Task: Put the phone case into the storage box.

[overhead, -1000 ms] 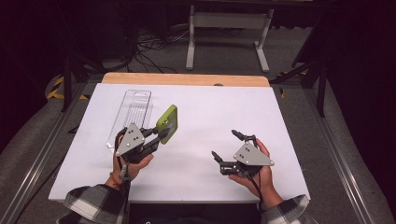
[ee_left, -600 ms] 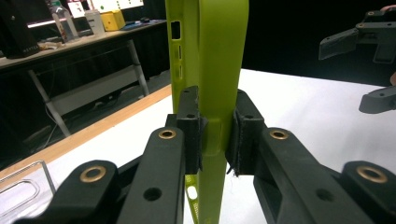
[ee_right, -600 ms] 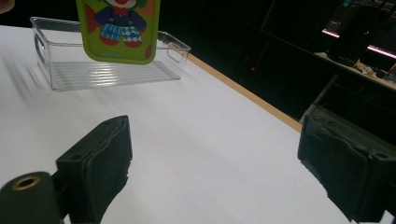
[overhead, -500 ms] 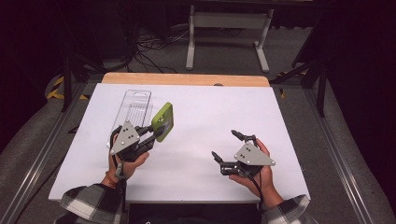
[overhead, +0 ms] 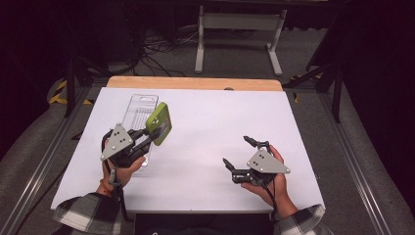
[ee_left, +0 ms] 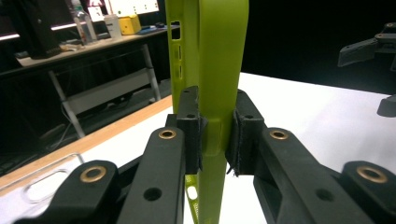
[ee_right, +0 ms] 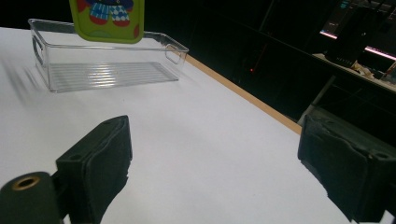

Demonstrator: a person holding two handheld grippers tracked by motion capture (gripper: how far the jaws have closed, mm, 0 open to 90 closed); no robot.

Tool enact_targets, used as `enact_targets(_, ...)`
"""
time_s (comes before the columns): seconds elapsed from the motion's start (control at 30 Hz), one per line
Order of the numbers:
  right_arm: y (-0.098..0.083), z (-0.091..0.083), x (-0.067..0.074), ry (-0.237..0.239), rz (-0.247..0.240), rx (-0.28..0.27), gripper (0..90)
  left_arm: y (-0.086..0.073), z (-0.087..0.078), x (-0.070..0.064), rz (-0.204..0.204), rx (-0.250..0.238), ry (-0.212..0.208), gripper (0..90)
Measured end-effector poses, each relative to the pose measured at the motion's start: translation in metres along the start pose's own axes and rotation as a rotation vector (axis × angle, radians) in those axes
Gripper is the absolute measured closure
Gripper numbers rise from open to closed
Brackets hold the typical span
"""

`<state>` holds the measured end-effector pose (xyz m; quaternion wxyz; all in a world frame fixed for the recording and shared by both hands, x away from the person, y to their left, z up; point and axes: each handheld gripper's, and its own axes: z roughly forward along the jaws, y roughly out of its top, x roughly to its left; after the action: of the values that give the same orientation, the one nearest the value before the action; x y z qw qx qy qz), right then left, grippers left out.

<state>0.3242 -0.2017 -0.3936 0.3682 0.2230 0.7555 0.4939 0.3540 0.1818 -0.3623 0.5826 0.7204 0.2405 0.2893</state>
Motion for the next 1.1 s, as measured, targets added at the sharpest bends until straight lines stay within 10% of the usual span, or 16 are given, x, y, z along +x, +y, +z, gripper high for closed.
enact_targets(0.77, -0.001, 0.0, -0.002, 0.002, -0.001, 0.003, 11.2, 0.002, -0.026, 0.03, -0.022, -0.009, 0.033, 78.0)
enact_targets(1.1, -0.004, 0.004, -0.006, 0.0, 0.017, 0.023, 11.2, -0.004, -0.023, 0.064, -0.014, 0.054, 0.005, 77.9)
